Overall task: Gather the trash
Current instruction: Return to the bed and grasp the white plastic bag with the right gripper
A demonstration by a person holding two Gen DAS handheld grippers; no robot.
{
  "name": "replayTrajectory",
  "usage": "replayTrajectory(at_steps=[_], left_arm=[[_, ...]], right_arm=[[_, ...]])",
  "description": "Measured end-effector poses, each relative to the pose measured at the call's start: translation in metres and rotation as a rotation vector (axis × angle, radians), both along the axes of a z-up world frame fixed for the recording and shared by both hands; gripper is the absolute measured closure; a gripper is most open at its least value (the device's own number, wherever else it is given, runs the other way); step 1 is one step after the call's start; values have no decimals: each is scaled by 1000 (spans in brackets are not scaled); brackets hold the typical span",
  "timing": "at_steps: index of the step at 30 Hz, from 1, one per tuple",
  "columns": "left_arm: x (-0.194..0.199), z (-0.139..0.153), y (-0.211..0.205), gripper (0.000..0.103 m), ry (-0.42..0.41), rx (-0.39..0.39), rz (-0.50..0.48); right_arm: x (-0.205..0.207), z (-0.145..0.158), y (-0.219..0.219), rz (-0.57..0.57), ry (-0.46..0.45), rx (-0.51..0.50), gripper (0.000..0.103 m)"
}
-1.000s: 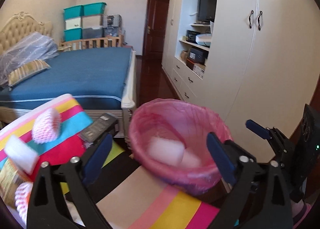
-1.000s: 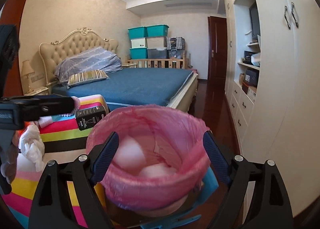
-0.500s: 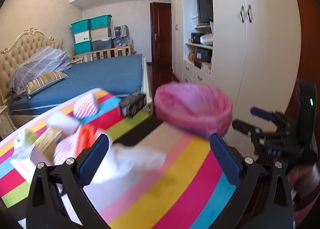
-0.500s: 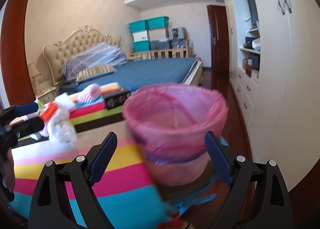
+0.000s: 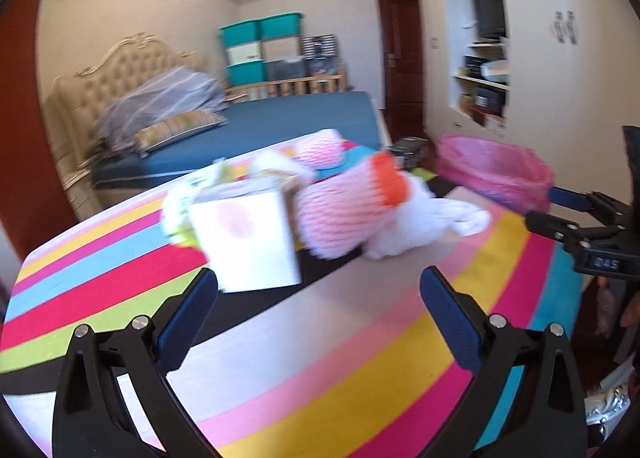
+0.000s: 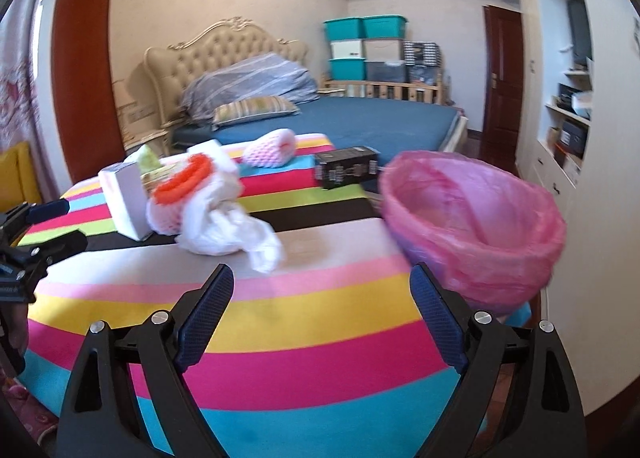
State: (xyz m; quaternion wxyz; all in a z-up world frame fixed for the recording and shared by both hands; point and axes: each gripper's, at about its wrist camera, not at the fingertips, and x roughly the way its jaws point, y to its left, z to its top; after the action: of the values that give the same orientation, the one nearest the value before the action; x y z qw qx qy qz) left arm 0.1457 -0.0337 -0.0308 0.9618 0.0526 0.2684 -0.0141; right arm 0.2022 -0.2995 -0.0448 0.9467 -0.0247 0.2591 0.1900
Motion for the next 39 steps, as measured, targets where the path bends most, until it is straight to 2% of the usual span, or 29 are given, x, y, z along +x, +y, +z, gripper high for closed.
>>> replayTrajectory(at_steps=[4,8,17,24,29,32,36,39], left_arm=[[-4,-4,20,5,5,-14,58],[-5,-8,25,5,11,12,72],[-3,-8,37,6,32,-56,92],[-4,-5,30,9,20,-31,89],[-4,-6,31,9,21,-40,94],[-3,-7,34,9,30,-56,102],[-1,-8,35,9,40,-66,109],[-3,-8,34,9,40,-62,110]], right_arm=[[-1,6,22,43,-11,-19,18],[1,7,43,80,-10,-33,18],[25,3,89,157,17,-159,18],[52,7,115,197,54,-203,18],[66,-9,129,186,114,-239,19],[66,-12,130,181,132,-245,35],[59,-10,123,198,133,-207,64],[51,-9,117,209,134,-181,75]])
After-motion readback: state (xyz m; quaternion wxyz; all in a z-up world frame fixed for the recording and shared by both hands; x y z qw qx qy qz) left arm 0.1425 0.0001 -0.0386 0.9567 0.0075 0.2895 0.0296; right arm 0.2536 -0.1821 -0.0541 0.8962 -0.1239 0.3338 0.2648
